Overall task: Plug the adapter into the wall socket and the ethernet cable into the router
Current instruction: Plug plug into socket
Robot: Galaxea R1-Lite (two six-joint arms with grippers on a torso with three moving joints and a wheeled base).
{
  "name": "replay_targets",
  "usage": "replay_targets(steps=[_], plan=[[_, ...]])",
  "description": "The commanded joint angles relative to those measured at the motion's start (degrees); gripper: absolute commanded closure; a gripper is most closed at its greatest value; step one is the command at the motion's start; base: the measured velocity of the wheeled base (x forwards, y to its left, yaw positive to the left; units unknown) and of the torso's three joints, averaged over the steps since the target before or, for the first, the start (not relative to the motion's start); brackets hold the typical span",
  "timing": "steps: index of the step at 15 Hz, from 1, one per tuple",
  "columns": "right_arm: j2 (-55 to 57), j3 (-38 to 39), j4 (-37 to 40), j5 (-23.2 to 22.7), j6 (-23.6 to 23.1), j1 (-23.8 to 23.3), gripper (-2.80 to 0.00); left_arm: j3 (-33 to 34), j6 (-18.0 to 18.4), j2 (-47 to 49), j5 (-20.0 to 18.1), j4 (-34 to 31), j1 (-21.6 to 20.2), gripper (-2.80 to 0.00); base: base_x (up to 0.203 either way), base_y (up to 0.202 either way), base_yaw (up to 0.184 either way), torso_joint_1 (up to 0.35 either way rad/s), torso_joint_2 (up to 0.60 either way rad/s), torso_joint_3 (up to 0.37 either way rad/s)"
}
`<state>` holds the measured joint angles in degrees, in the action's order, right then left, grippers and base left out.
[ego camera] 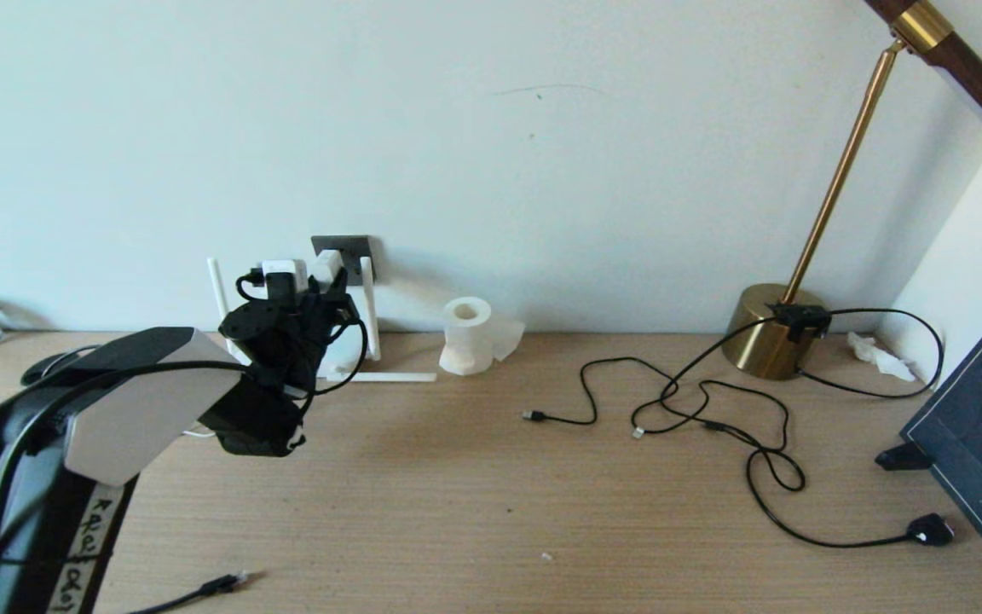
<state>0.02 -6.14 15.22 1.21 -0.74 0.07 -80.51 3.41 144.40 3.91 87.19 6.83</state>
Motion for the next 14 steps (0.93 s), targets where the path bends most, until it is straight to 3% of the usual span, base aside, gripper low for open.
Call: replay_targets(steps=[1,14], plan=[[0.06,-0.01,0.07,0.02,-0.05,0.01,0.00,-0.03,0.01,0.15,-0.05,0.48,-0.06,0.00,0.000,0.000,0.000,0.000,0.00,0.000],[0.06,-0.01,0.07,0.02,-0.05,0.01,0.00,-2.11,0.01,0.97,-0.05,-1.49,-0.15,0.00,0.000,0.000,0.000,0.000,0.00,0.000]])
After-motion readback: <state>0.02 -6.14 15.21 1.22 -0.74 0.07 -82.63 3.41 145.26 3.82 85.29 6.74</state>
